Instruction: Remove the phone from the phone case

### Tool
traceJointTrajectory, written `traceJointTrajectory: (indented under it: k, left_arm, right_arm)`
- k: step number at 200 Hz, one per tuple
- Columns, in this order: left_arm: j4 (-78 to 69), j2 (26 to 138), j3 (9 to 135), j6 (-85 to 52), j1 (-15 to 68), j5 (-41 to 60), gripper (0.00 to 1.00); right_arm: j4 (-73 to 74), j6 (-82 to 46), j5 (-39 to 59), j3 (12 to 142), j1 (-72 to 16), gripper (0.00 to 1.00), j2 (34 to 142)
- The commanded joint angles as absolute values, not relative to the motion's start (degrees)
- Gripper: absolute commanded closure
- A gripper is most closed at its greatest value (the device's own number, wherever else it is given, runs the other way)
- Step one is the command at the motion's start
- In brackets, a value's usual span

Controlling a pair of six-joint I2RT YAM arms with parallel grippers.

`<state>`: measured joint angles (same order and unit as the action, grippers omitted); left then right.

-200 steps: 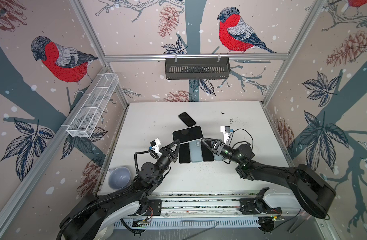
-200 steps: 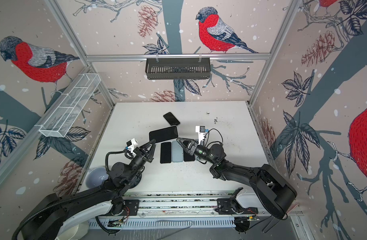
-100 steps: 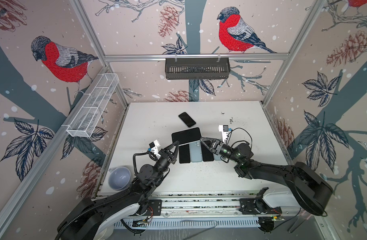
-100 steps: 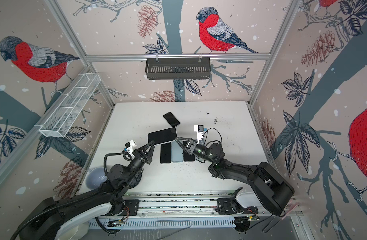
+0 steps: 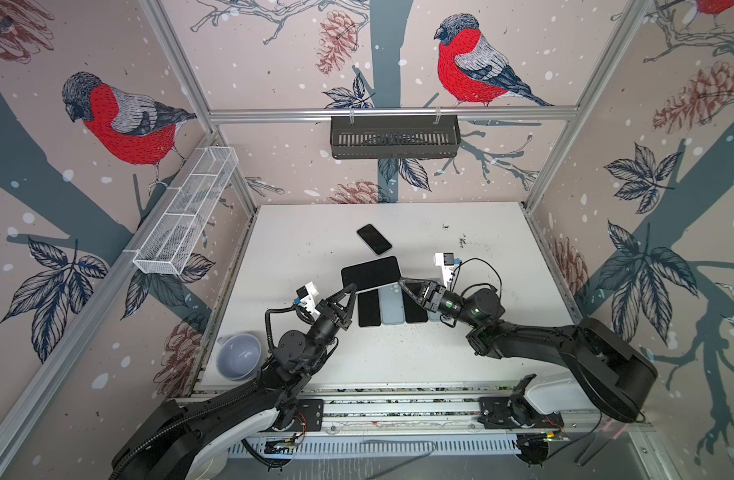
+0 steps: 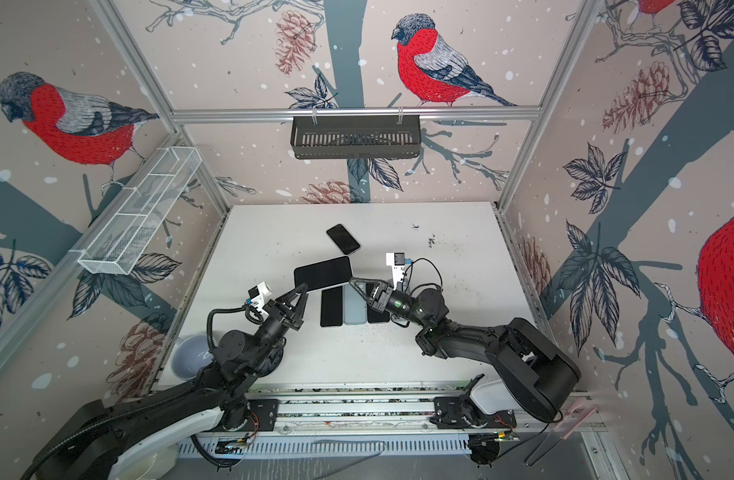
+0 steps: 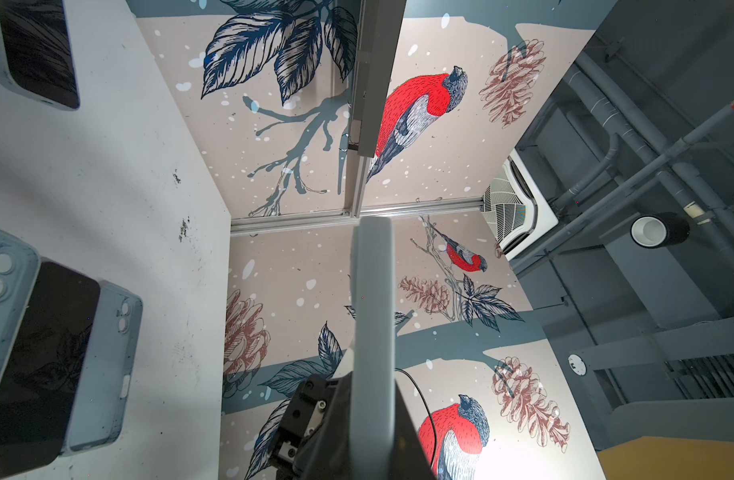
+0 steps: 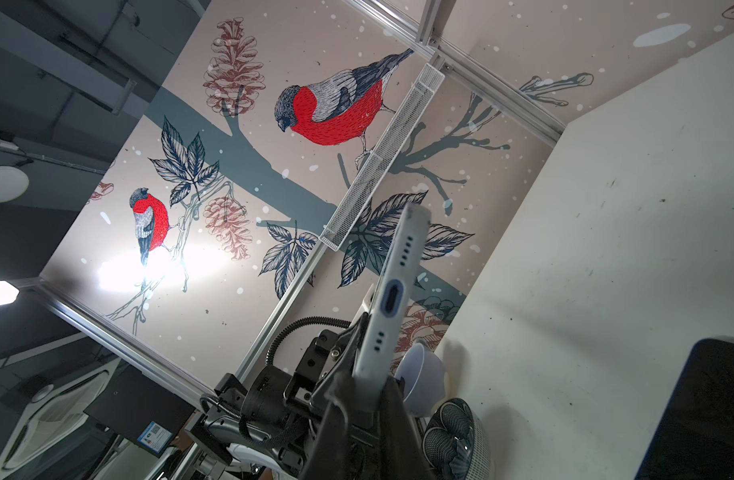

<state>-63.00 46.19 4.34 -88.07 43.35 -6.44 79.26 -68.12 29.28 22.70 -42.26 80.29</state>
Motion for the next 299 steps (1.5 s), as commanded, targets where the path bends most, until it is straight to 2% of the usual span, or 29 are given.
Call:
traceJointTrajectory:
  k: [1, 14, 55, 96, 146, 155, 176, 187, 203, 220, 246, 270, 299]
  left_arm:
    - [-66.7, 45.0, 4.9, -88.2, 43.9, -6.9, 1.00]
    - [-65.8, 44.0, 4.9, -88.2, 43.9, -7.2, 1.00]
    - [-60.7, 41.8, 7.4, -87.5, 43.9, -5.8, 1.00]
    - [-59.7, 43.3, 9.3, -87.0, 43.9, -3.9, 1.00]
    - [-58.2, 44.7, 11.7, -85.8, 43.9, -1.9, 1.00]
    - [-57.7, 44.3, 11.8, -85.6, 43.9, -2.2, 1.00]
    - [-57.8, 43.2, 11.6, -84.6, 43.6, -2.6, 1.00]
    - [-55.1, 42.1, 12.4, -83.7, 43.2, -1.7, 1.00]
    - [-52.2, 40.4, 13.1, -82.5, 43.2, -1.7, 1.00]
    - [-52.7, 39.9, 12.5, -82.4, 43.1, -2.1, 1.00]
    - [-55.8, 41.9, 12.1, -83.3, 43.0, -1.1, 1.00]
    - [-58.8, 44.1, 11.9, -84.2, 43.1, -0.5, 1.00]
    - [-60.3, 44.9, 11.6, -84.4, 43.2, -0.1, 1.00]
  right_arm:
    - [83.6, -66.7, 31.4, 21.9, -42.2, 0.96, 80.5]
    - [83.7, -65.1, 33.2, 21.9, -42.1, 0.99, 80.7]
    - [80.0, -52.4, 41.0, 22.0, -42.5, 0.99, 81.0]
    - [75.9, -41.2, 42.6, 22.1, -45.1, 1.00, 80.4]
    - [57.3, -29.2, 35.5, 24.2, -46.2, 0.99, 74.2]
    - [54.3, -28.2, 32.5, 24.3, -46.2, 0.92, 72.2]
    - [51.7, -27.3, 27.4, 21.7, -45.8, 0.59, 65.1]
    - [50.0, -26.9, 25.4, 20.2, -45.2, 0.45, 61.2]
    - [49.0, -28.3, 24.8, 18.2, -43.8, 0.29, 56.1]
    - [48.3, -31.3, 26.7, 18.0, -42.8, 0.19, 53.2]
    - [46.4, -38.1, 31.1, 21.9, -42.2, 0.17, 55.8]
    - [53.8, -45.5, 34.9, 23.5, -42.2, 0.17, 60.0]
    - [57.8, -49.1, 35.7, 23.9, -42.1, 0.26, 62.9]
